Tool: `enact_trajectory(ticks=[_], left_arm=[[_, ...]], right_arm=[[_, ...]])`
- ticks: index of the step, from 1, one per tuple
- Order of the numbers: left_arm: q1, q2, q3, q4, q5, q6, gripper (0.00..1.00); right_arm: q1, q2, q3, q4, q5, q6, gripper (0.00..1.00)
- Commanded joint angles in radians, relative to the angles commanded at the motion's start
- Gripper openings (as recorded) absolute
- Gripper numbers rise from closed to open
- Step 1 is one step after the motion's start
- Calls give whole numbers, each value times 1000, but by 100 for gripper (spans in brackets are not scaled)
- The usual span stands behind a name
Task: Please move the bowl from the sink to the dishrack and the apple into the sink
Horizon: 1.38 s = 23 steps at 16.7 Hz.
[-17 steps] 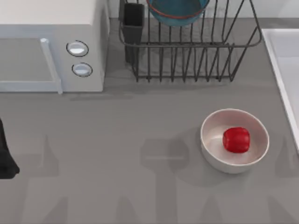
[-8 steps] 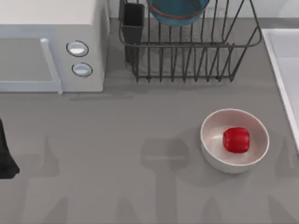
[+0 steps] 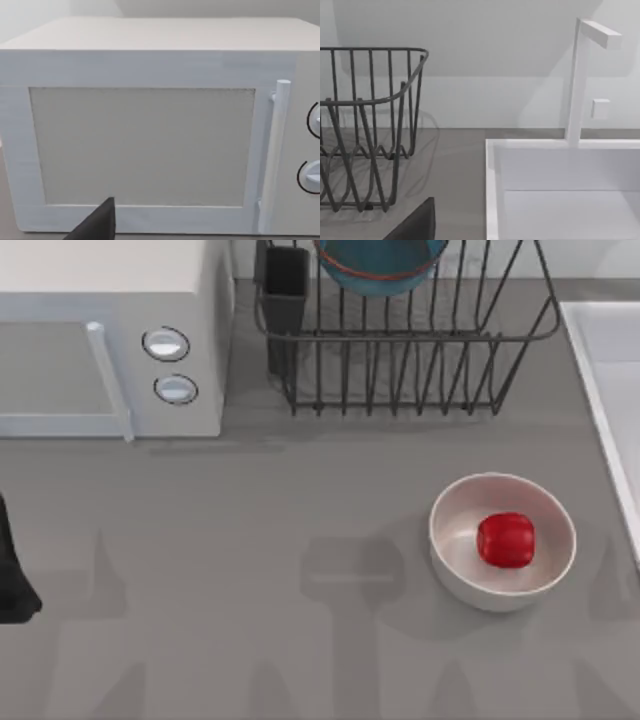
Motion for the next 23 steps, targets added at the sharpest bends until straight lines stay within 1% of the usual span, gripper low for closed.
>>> enact_trajectory(ticks=[7,11,15,23], left_arm=[[0,0,0,0,0,0,100],[0,0,0,0,0,0,100],[0,0,0,0,0,0,100],[0,0,0,0,0,0,100]], right_arm=[[3,10,10,-8,0,3,100],[44,157,145,-114,0,45,100],[117,472,397,-299,-1,120,100],[293,1286,978,-762,-8,305,100]])
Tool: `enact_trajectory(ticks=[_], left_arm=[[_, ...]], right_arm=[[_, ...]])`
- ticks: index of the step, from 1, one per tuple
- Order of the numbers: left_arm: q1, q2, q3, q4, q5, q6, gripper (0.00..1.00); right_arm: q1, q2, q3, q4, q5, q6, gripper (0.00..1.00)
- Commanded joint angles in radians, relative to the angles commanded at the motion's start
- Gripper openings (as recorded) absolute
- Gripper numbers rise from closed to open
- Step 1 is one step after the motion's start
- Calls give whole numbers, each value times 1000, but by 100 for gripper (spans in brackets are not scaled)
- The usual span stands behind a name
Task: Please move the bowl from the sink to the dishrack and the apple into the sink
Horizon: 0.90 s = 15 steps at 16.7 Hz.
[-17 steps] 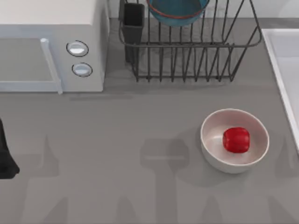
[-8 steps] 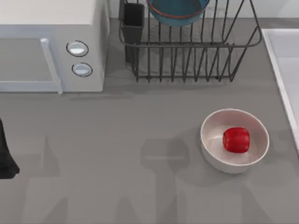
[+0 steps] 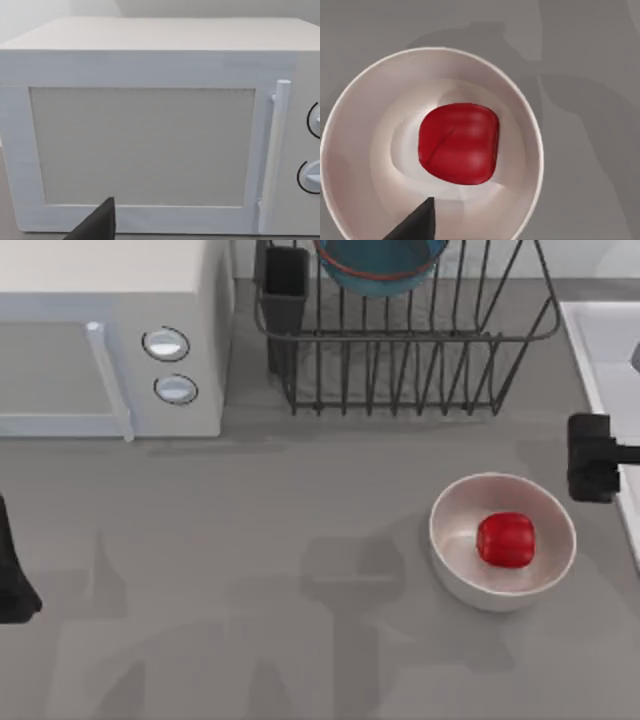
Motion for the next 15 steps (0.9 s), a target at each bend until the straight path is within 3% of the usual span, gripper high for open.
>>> enact_trajectory(ticks=[8,15], left_arm=[[0,0,0,0,0,0,100],[0,0,0,0,0,0,100]], right_arm=[[127,547,451,-316,14,126,100],[148,643,520,-377,9,151,100]])
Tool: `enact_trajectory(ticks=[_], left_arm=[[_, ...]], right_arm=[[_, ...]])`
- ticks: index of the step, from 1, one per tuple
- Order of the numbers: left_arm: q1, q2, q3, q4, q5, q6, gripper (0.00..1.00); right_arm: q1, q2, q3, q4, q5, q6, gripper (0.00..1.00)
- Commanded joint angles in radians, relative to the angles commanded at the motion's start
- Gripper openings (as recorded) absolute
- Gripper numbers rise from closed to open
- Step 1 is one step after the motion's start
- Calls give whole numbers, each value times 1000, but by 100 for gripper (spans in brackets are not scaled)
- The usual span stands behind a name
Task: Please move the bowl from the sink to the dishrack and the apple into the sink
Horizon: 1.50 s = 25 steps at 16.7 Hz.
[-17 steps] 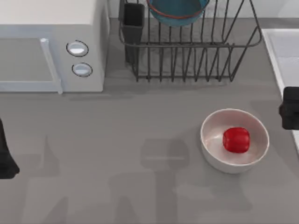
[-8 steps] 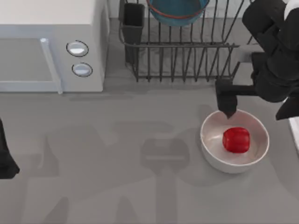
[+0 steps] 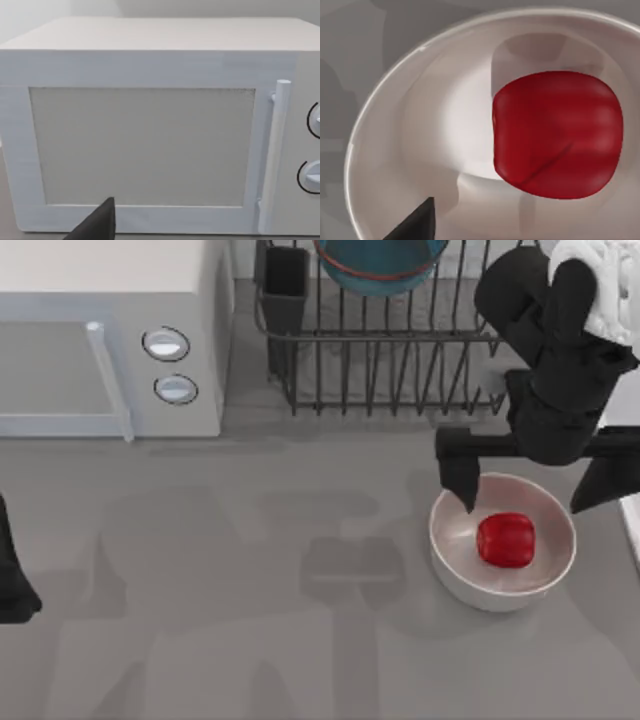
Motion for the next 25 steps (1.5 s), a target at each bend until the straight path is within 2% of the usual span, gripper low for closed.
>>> enact_trajectory(ticks=[4,12,17,25], left_arm=[[0,0,0,0,0,0,100],[0,0,0,0,0,0,100],[0,0,0,0,0,0,100],[0,0,0,0,0,0,100]], right_arm=[[-5,13,-29,43,-1,0,100],[2,142,-217,368,2,4,100],[2,156,-235,391,1,5,100],[2,156,-235,391,1,5,40]])
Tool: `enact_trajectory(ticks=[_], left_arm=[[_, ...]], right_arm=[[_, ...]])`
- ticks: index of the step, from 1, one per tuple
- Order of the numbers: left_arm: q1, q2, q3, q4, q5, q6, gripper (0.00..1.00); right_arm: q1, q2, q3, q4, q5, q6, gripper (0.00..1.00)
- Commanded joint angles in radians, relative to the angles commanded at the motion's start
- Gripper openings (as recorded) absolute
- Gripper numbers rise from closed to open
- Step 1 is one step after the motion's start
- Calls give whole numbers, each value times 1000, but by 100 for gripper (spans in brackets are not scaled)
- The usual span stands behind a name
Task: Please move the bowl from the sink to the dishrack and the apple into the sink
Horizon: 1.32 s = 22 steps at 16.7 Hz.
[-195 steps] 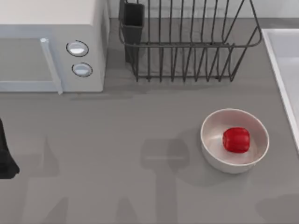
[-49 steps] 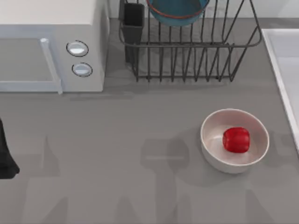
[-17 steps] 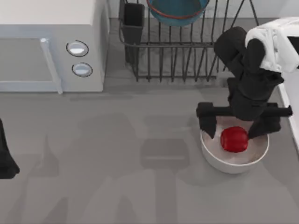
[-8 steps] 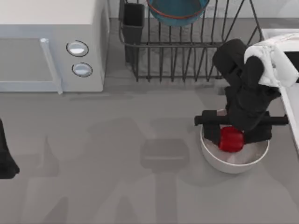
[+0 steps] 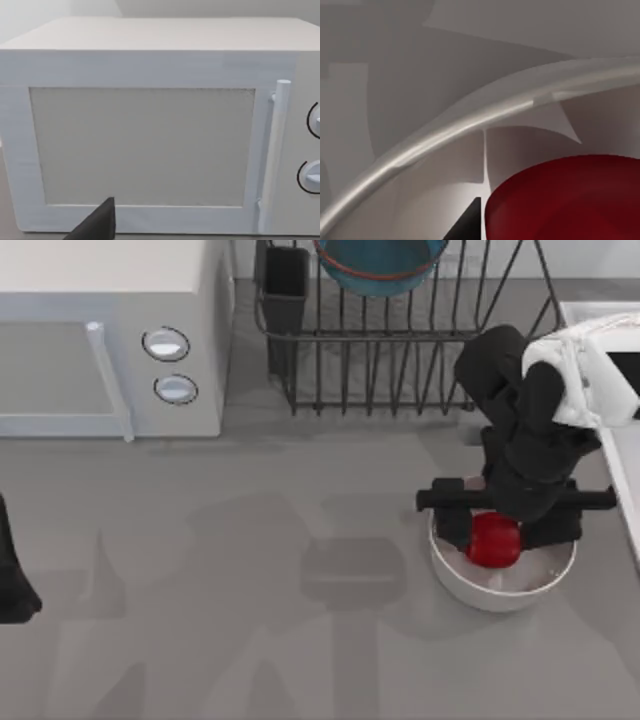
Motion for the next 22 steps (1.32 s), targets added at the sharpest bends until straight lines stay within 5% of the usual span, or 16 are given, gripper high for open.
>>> enact_trajectory(ticks=[6,13,22], left_arm=[[0,0,0,0,0,0,100],[0,0,0,0,0,0,100],[0,0,0,0,0,0,100]], right_arm=[[0,0,0,0,0,0,0],[0,0,0,0,0,0,0],[19,-171,192,-314,-2,2,0]])
